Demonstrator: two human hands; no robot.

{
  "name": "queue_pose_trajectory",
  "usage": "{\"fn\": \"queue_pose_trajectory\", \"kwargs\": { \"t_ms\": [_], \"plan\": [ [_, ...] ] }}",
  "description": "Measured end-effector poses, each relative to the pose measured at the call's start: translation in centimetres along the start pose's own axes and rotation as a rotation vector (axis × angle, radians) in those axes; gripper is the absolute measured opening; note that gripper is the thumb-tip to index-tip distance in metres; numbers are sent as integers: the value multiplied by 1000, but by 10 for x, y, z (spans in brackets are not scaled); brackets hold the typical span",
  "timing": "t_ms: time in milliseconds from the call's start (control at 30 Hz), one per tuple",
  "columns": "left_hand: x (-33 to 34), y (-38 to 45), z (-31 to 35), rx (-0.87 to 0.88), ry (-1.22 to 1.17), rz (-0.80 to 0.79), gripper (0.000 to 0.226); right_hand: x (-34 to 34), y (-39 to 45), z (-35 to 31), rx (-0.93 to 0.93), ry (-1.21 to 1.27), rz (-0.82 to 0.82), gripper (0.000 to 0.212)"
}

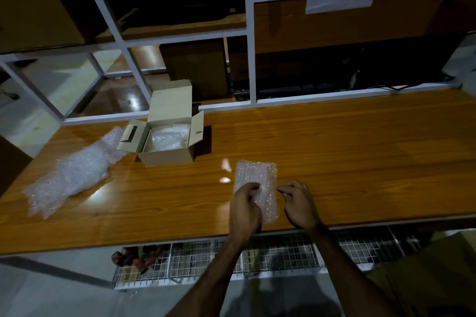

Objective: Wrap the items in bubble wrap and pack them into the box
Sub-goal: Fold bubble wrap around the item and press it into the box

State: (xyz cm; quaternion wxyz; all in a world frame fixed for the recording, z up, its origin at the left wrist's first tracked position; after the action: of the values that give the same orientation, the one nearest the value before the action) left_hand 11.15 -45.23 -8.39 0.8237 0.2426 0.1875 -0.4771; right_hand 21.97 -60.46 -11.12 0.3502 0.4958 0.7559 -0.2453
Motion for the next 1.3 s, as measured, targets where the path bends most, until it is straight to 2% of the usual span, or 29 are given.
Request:
{"fn": "queue_pose_trajectory", "kwargs": {
  "t_ms": [100, 167, 233, 333, 400, 533, 633, 733, 800, 900, 967, 1033, 1167, 1300],
  "plan": [
    [-18, 2, -10, -39, 156, 94, 42, 0, -1, -1, 32, 35, 34, 28],
    [-19, 6, -14, 0, 308, 37, 34, 2, -1, -2, 52, 46, 41, 23],
    [-12, 8, -18, 37, 379, -58, 38, 4, -2, -3, 55, 27, 38, 21],
    [3, 9, -14, 98, 451, -164, 20, 5, -2, -6, 44, -22, 40, 23],
    [14, 9, -12, 131, 484, -229, 29, 4, -3, -6, 36, -43, 47, 24],
    [29, 8, -12, 179, 556, -378, 59, 3, 0, -5, 33, -63, 36, 23],
    [31, 2, -11, 187, 567, -434, 71, -1, 0, -11, 54, -53, 49, 16],
    [26, 7, -16, 179, 473, -409, 65, -13, -2, -39, 24, -28, 197, 17],
    [16, 11, -17, 147, 278, -345, 56, -11, -2, -73, -79, -7, 253, 24],
    [-4, 10, -11, 137, -160, -186, 52, 17, 9, -110, -214, -25, 74, 42],
    [-14, 5, -7, 150, -272, -116, 56, 40, 18, -109, -274, -105, -79, 49],
    [-17, 1, -11, 142, -142, -124, 62, 54, 22, -94, -311, -215, -164, 55],
    [-12, -6, -30, 125, 478, -329, 71, 58, 29, -74, -276, -406, -202, 59],
    [-13, -12, -34, 83, 702, -410, 83, 56, 39, -72, -215, -502, -191, 63]
  ]
}}
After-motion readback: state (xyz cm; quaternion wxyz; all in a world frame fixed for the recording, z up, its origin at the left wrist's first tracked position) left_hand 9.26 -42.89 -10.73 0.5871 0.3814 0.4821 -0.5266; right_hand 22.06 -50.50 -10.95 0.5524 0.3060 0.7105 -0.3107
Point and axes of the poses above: each hand's wrist, its own y-axis towards the middle knuckle, its own x-axis out of the palm, z = x × y, the point moved 6 cm from there along y, towards the middle knuckle, and after that the axes turned 7 degrees about x, right-handed, at the moved point
